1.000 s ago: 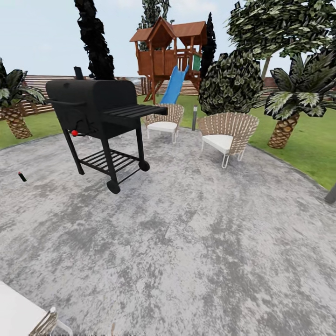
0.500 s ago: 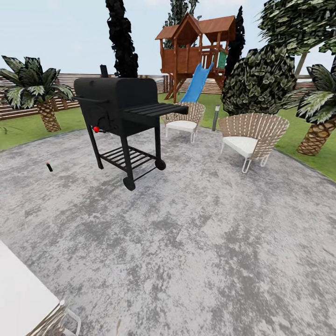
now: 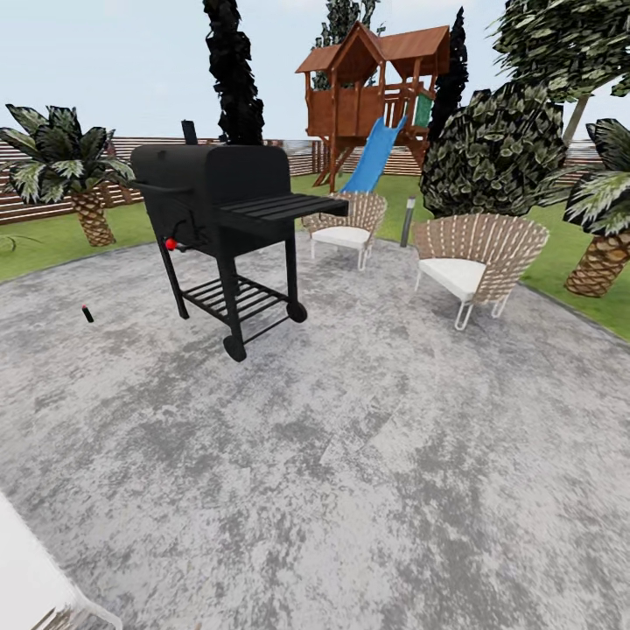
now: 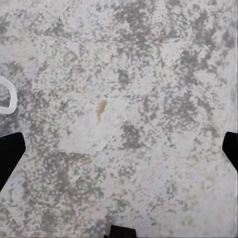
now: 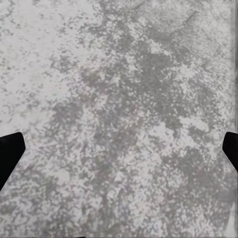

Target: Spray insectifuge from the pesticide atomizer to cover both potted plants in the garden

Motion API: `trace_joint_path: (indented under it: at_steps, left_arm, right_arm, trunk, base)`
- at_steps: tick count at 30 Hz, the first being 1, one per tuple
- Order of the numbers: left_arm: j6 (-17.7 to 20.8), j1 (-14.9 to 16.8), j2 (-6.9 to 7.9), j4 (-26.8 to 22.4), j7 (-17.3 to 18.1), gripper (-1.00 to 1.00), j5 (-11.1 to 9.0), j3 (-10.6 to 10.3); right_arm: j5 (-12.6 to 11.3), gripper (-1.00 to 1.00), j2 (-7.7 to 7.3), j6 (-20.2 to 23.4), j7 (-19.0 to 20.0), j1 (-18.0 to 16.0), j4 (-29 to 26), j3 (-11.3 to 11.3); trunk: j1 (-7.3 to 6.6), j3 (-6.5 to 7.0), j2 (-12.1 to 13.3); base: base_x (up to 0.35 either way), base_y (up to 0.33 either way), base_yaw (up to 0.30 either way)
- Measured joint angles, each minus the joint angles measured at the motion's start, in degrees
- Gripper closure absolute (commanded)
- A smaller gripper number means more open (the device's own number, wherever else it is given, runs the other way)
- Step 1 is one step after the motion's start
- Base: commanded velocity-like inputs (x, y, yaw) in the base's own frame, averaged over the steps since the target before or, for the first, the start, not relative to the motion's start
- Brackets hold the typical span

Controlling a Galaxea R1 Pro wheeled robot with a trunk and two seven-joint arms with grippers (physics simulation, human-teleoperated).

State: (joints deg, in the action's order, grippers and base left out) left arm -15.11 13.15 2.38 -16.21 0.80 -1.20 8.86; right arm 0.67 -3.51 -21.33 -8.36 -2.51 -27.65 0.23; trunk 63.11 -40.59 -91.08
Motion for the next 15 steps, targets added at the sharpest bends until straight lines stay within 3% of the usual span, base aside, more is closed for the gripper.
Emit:
trace_joint_path:
  at_steps: [15]
  left_arm:
    - [0.00, 0.00, 0.00, 0.00, 0.00, -1.00, 0.00, 0.07]
  right_arm:
    - [0.40, -1.00, -0.04, 0.03, 0.01, 0.00, 0.00, 0.03]
  trunk:
    - [0.00, 0.00, 0.00]
  base:
    - [0.178, -0.223, 0.000]
